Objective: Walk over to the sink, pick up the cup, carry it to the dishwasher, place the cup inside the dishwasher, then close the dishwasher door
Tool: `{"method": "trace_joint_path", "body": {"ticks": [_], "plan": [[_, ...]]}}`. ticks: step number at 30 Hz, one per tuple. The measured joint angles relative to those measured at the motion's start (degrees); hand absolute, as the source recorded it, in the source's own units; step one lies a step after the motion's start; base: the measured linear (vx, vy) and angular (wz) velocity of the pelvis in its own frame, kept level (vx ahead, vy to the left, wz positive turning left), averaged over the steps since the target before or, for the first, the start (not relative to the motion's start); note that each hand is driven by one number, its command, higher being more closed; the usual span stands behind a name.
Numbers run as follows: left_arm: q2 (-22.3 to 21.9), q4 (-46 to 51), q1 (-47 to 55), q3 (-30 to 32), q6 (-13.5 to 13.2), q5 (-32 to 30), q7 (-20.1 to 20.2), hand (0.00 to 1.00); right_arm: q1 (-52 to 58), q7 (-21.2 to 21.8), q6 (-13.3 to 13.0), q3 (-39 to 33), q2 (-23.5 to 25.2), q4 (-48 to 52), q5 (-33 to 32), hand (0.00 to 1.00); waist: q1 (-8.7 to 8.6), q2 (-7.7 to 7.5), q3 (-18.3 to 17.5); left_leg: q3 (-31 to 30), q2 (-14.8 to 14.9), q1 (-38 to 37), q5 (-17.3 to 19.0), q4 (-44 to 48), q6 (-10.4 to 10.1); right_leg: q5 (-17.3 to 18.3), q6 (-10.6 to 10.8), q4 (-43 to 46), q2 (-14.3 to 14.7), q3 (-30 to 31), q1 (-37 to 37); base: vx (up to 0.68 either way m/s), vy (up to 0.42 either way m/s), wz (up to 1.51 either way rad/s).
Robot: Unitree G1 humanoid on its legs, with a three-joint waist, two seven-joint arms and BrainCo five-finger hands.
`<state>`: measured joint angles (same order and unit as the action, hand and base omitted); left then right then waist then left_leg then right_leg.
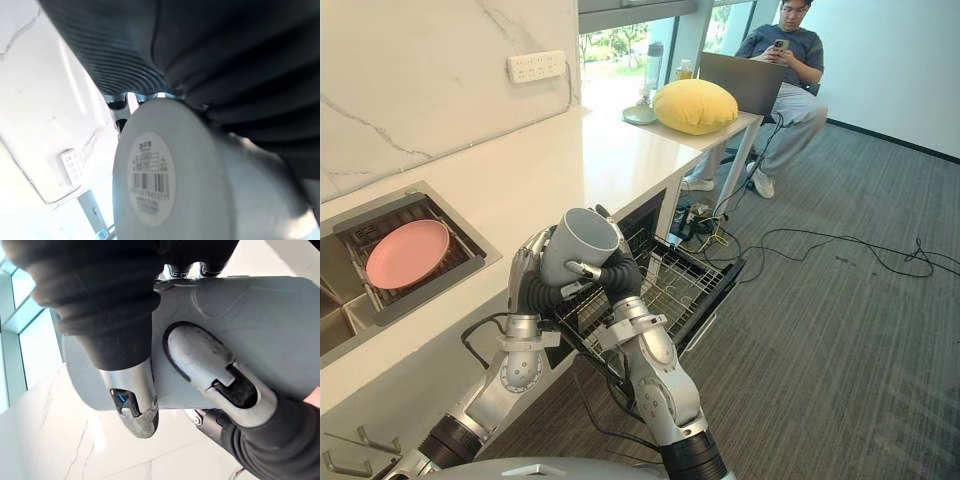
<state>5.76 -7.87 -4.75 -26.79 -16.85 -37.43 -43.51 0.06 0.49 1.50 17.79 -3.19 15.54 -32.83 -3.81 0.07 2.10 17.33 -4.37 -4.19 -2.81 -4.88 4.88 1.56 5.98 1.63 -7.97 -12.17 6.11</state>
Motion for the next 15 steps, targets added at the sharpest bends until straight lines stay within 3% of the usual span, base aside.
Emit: {"method": "trace_joint_path", "body": {"ticks": [9, 10, 15], "plan": [[0.0, 0.3, 0.0, 0.8, -0.1, -2.2, 0.9, 1.0, -0.1, 0.9, 1.7, 0.2, -0.3, -1.1, -1.6, 0.0, -0.03, 0.03, 0.0, 0.0, 0.0, 0.0, 0.0, 0.0, 0.0, 0.1, 0.0, 0.2, 0.0, -0.1, 0.0, 0.0, 0.0, 0.0], [0.0, 0.3, 0.0, 0.8, -0.1, -2.2, 1.3, 1.0, -0.1, 0.9, 2.0, 0.1, -0.4, -1.1, -1.6, 1.0, -0.04, 0.03, 0.0, -0.1, 0.0, 0.0, 0.0, 0.0, 0.0, 0.1, 0.0, 0.2, 0.0, -0.2, 0.0, 0.0, 0.002, 0.03], [0.1, 0.3, -0.2, 0.8, -0.1, -2.2, 2.4, 1.0, -0.1, 1.9, 2.5, 0.3, -2.0, -1.0, -1.6, 1.0, -0.22, 0.04, 0.0, -0.7, -0.1, 0.2, -0.1, 0.0, -0.1, 0.3, -0.1, 0.5, -0.2, -1.0, 0.0, 0.01, 0.001, 0.07]]}}
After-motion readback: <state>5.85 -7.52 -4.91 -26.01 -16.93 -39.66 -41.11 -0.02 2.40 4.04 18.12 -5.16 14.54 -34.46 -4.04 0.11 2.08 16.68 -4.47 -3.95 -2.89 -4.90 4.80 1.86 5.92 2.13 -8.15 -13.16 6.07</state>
